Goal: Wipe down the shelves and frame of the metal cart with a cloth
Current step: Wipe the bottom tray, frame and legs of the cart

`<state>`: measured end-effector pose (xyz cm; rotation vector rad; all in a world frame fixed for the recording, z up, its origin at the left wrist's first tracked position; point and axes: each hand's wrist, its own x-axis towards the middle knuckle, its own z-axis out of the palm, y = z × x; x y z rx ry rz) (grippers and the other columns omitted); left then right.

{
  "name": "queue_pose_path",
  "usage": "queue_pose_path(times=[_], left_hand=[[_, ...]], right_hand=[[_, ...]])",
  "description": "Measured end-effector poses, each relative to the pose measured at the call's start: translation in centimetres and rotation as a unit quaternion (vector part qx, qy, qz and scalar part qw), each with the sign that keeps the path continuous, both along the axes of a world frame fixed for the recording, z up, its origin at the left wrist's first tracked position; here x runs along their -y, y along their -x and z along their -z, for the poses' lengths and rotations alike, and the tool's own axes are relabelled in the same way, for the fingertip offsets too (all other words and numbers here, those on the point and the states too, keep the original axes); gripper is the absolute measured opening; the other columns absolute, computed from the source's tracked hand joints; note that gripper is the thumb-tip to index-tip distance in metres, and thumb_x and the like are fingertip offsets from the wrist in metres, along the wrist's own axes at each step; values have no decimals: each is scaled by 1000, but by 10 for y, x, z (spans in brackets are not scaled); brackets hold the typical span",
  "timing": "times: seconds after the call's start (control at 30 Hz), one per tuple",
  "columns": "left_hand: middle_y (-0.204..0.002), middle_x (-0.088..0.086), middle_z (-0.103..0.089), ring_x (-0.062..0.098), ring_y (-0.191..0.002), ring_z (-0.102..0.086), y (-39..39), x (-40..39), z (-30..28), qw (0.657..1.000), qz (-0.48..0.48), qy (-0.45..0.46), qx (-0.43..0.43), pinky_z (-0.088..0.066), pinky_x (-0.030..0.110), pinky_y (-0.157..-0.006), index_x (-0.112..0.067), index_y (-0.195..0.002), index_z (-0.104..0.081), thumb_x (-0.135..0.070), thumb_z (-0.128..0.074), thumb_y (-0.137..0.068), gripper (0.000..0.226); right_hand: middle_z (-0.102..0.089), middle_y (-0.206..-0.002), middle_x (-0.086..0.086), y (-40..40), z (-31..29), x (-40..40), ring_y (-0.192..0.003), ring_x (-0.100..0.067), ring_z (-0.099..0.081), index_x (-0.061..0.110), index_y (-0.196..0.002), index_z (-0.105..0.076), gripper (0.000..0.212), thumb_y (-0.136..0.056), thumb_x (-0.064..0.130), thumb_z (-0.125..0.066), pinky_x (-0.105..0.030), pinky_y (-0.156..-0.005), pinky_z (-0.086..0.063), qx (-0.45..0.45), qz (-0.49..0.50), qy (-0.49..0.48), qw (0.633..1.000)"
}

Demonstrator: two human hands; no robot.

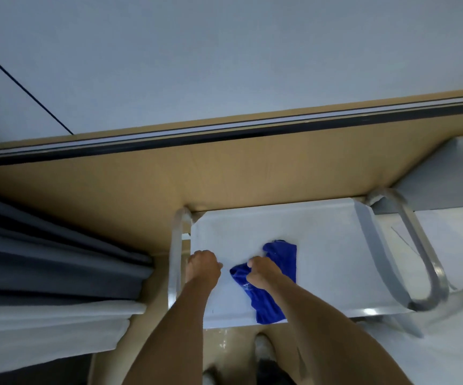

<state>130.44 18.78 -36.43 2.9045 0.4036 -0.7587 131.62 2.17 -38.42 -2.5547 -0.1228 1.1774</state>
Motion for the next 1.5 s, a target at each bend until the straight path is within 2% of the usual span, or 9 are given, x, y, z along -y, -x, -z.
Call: queue_pose_path(times=[0.17, 0.37, 0.43, 0.53, 0.63, 0.77, 0.97, 1.13, 1.5], left_hand=[[-117, 9, -65, 24, -109, -61, -5, -52, -12, 999, -18, -19, 23, -49, 35, -95, -11, -116, -63, -22, -44, -99, 28], [-130, 8, -53, 26, -121, -52, -13, -107, 0, 995, 71, 10, 65, -44, 35, -103, -12, -128, -56, -8, -51, -95, 34], [-135, 5, -45, 24, -124, -46, -16, -122, 9, 991, 117, 23, 68, -44, 37, -103, -15, -131, -53, -11, -54, -94, 38], [-142, 2, -36, 22, -127, -41, -16, -140, 28, 982, 178, 30, 57, -43, 37, -103, -18, -133, -51, -18, -56, -93, 40], [-143, 2, -33, 23, -128, -40, -10, -154, 40, 973, 220, 26, 72, -43, 38, -105, -21, -131, -52, -21, -56, -92, 39], [-141, 6, -42, 23, -130, -39, 0, -169, 47, 953, 281, -18, 107, -43, 36, -104, -22, -129, -55, -29, -59, -92, 38], [-139, 0, -47, 32, -138, -30, 6, -156, 52, 913, 389, -121, 28, -34, 41, -111, -25, -124, -64, -33, -58, -92, 33], [-141, 5, -45, 31, -136, -35, 40, -149, 40, 935, 338, -108, -14, -36, 42, -110, -21, -130, -60, -25, -53, -95, 36], [-145, 6, -41, 36, -145, -14, 172, -148, 55, 947, 273, -167, -37, -33, 51, -105, -23, -133, -54, -36, -52, -90, 45]], right_hand=[[-56, -91, -6, 2, -14, -64, -83, -26, -57, 12, -90, -52, 12, -82, 12, -61, -27, -57, -41, -26, -100, 9, 995], [-58, -132, 0, 35, 9, -171, -119, -24, -58, 22, -135, -50, 88, -61, 64, -73, -32, -91, -48, -131, 40, -90, 986], [-59, -133, 3, 42, 42, -202, -123, -23, -56, 26, -138, -50, 96, -56, 72, -69, -32, -96, -45, -126, 117, -100, 980], [-64, -122, -5, 49, 33, -229, -117, -25, -62, 12, -134, -55, 54, -90, 42, -63, -14, -74, -46, -82, 243, -106, 961], [-64, -110, -7, 57, 29, -240, -104, -24, -65, 8, -122, -56, 33, -91, 19, -63, -20, -69, -45, -14, 278, -64, 958], [-66, -112, -9, 83, 20, -248, -100, -25, -67, 9, -123, -52, 39, -89, 16, -69, -29, -83, -54, -21, 287, -45, 957], [-63, -114, -9, 129, 19, -242, -102, -24, -63, 11, -129, -53, 47, -86, 15, -72, -28, -77, -42, -52, 283, -46, 957], [-64, -118, -11, 161, 2, -226, -106, -26, -64, 8, -129, -57, 47, -84, 10, -72, -28, -78, -46, -81, 256, -17, 963], [-62, -110, -6, 276, 4, -214, -86, -20, -57, 12, -128, -56, 46, -83, 3, -67, -27, -74, -47, -73, 250, -5, 965]])
